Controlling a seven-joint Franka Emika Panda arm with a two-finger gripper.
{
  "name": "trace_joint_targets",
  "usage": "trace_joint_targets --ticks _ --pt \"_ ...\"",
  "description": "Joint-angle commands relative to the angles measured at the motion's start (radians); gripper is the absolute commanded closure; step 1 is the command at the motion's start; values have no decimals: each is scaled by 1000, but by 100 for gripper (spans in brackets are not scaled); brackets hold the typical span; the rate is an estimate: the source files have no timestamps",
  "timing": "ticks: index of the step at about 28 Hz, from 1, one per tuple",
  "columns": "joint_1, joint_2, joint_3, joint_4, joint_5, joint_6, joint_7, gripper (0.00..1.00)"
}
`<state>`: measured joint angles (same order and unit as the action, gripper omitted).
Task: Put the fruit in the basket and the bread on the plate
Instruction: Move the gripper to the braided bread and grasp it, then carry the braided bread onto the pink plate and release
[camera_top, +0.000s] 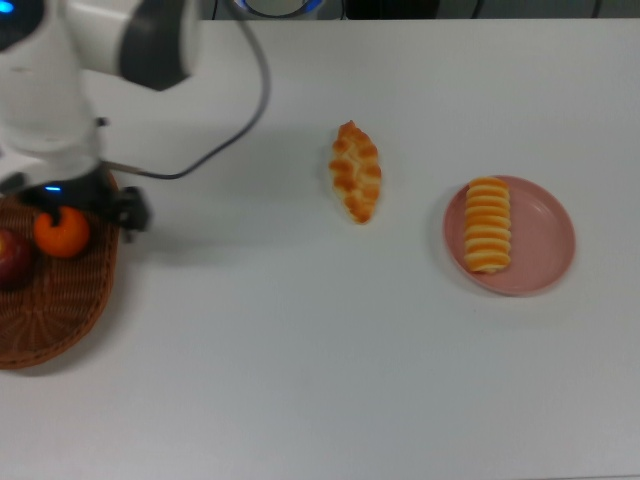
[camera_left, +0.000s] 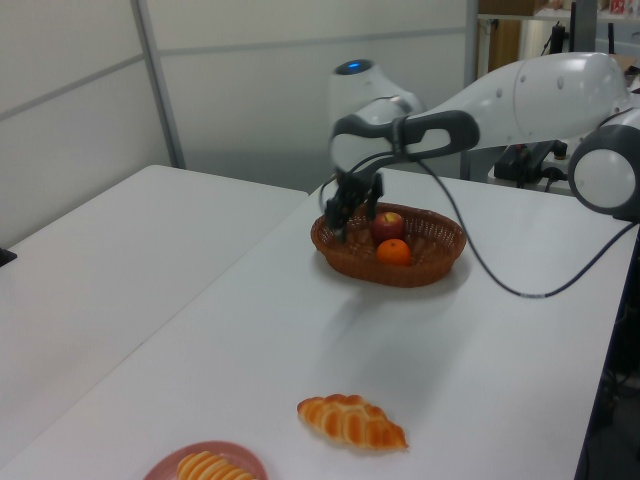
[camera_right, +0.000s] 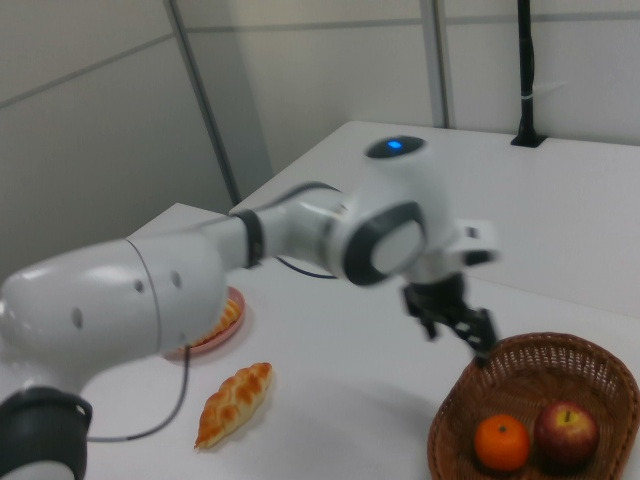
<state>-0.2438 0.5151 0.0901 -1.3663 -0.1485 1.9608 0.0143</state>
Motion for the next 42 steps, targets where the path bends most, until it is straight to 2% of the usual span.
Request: trace_joint_targets --ticks 1,7,17,23,27,31,32,33,36,38,42 --pt "156 -35 -18 -37 15 -150 -13 0" --pt "303 -33 -20 -51 6 -243 -10 0" --pt "489 -4 -20 -92 -12 -378 -7 0" --pt "555 29 -20 -120 -63 -379 -5 0" --pt "569 42 -20 -134 -72 -378 -7 0" --pt "587 56 -20 -137 -101 -378 -5 2" --pt "590 62 -20 -137 -109 -379 -7 12" --pt "597 68 -20 -137 -120 -381 -5 34" --pt "598 69 -20 -139 -121 -379 -4 71" --pt "598 69 -20 -139 -118 -379 -2 100" --pt "598 69 -23 -135 -118 -379 -2 100"
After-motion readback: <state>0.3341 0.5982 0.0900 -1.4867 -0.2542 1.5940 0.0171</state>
